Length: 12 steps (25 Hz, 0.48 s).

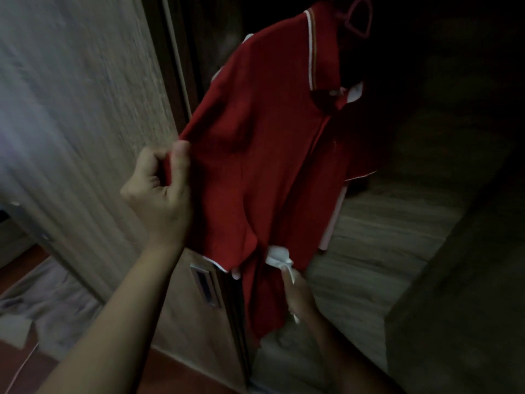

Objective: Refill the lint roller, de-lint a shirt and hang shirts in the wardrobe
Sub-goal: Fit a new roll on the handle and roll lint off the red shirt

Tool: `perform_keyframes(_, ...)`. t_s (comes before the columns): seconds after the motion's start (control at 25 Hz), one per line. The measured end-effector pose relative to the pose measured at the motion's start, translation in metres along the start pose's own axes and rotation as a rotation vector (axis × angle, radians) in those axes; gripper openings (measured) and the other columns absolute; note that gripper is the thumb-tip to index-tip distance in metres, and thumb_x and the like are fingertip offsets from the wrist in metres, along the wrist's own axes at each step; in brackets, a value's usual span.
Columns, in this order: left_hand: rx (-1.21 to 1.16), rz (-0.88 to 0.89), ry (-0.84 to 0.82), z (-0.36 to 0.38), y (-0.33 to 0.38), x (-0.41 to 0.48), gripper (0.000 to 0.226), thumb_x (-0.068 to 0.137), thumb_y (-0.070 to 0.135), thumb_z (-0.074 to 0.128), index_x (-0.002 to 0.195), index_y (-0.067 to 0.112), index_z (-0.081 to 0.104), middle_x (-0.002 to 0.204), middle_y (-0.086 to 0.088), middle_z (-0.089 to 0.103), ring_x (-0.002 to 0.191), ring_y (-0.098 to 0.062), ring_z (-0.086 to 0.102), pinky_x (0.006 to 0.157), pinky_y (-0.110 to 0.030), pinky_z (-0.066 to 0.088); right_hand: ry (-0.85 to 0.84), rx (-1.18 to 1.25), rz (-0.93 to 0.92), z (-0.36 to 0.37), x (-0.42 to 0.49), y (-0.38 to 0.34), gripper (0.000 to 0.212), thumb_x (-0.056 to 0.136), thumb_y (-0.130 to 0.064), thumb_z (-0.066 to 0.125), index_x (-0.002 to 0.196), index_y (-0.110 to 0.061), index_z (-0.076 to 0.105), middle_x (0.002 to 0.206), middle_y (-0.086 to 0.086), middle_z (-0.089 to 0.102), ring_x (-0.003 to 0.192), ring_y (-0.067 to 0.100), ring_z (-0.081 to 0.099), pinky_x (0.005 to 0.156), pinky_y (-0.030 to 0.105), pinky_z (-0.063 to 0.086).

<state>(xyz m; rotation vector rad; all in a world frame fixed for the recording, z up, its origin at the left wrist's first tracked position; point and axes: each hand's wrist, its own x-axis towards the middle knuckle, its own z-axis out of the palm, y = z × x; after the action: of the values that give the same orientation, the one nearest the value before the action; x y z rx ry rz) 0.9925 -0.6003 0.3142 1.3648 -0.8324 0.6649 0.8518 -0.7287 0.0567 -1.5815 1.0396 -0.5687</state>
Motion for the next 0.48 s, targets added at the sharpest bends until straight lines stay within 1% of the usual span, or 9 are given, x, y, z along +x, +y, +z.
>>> perform_keyframes(0.08,0.139,0.104,-0.094,-0.009,0.007,0.004,0.043,0.087,0.049,0.060,0.069,0.012,0.050,0.055,0.016,0.046,0.049,0.006,0.039,0.051,-0.011,0.028,0.083,-0.018,-0.094,-0.022,0.020,-0.038,0.036,0.098,-0.038,0.039,0.122,-0.018,0.057,0.116,0.005,0.064,0.110,0.022,0.059,0.081,0.020,0.039)
perform_keyframes(0.12,0.176,0.156,-0.138,-0.016,0.006,0.006,0.045,0.087,0.049,0.061,0.068,0.010,0.051,0.055,0.011,0.044,0.049,0.005,0.038,0.050,-0.016,0.028,0.121,-0.039,-0.153,-0.033,0.027,-0.057,0.035,0.098,-0.037,0.039,0.119,-0.018,0.058,0.109,0.003,0.066,0.104,0.021,0.061,0.079,0.019,0.039)
perform_keyframes(0.2,0.216,0.208,-0.209,-0.026,0.021,0.016,0.044,0.089,0.046,0.061,0.070,0.006,0.058,0.057,0.003,0.046,0.051,0.001,0.041,0.051,-0.021,0.030,0.152,-0.069,-0.305,-0.053,0.034,-0.099,0.034,0.098,-0.039,0.036,0.111,-0.018,0.059,0.090,0.001,0.064,0.080,0.013,0.061,0.067,0.019,0.041)
perform_keyframes(0.24,0.226,0.229,-0.223,-0.030,0.030,0.024,0.039,0.090,0.045,0.060,0.071,0.010,0.059,0.059,-0.003,0.049,0.052,-0.003,0.042,0.052,-0.022,0.031,0.161,-0.064,-0.385,-0.061,0.033,-0.121,0.035,0.098,-0.040,0.035,0.108,-0.017,0.059,0.085,0.002,0.063,0.073,0.011,0.058,0.064,0.020,0.041)
perform_keyframes(0.32,0.219,0.205,-0.234,-0.038,0.038,0.047,0.028,0.090,0.050,0.057,0.072,0.029,0.053,0.068,-0.017,0.056,0.059,-0.016,0.050,0.056,-0.031,0.042,0.165,-0.031,-0.524,-0.070,0.024,-0.150,0.030,0.099,-0.037,0.036,0.100,-0.016,0.058,0.081,0.000,0.060,0.069,0.006,0.053,0.062,0.018,0.039)
perform_keyframes(0.36,0.205,0.154,-0.222,-0.042,0.040,0.060,0.031,0.088,0.056,0.056,0.071,0.033,0.048,0.076,-0.021,0.059,0.068,-0.027,0.057,0.062,-0.040,0.048,0.151,-0.036,-0.552,-0.068,0.016,-0.151,0.025,0.098,-0.034,0.038,0.095,-0.018,0.057,0.078,-0.004,0.059,0.066,0.003,0.051,0.061,0.017,0.038)
perform_keyframes(0.4,0.203,0.099,-0.199,-0.045,0.039,0.073,0.035,0.085,0.062,0.056,0.069,0.032,0.046,0.082,-0.024,0.060,0.076,-0.035,0.061,0.068,-0.047,0.051,0.133,-0.054,-0.557,-0.061,0.006,-0.140,0.020,0.098,-0.031,0.040,0.093,-0.020,0.056,0.077,-0.008,0.058,0.065,0.001,0.051,0.062,0.019,0.038)
perform_keyframes(0.44,0.204,0.053,-0.171,-0.048,0.036,0.084,0.041,0.082,0.065,0.057,0.069,0.029,0.045,0.085,-0.026,0.060,0.081,-0.038,0.062,0.070,-0.052,0.051,0.115,-0.067,-0.552,-0.049,-0.005,-0.121,0.018,0.097,-0.031,0.043,0.093,-0.020,0.057,0.079,-0.011,0.058,0.069,0.000,0.051,0.066,0.020,0.039)
perform_keyframes(0.48,0.201,0.016,-0.176,-0.050,0.034,0.093,0.045,0.080,0.066,0.058,0.069,0.024,0.046,0.087,-0.028,0.061,0.082,-0.039,0.063,0.069,-0.053,0.051,0.078,-0.070,-0.518,-0.036,-0.017,-0.094,0.022,0.095,-0.037,0.045,0.096,-0.020,0.059,0.082,-0.014,0.059,0.076,-0.001,0.054,0.072,0.022,0.041)
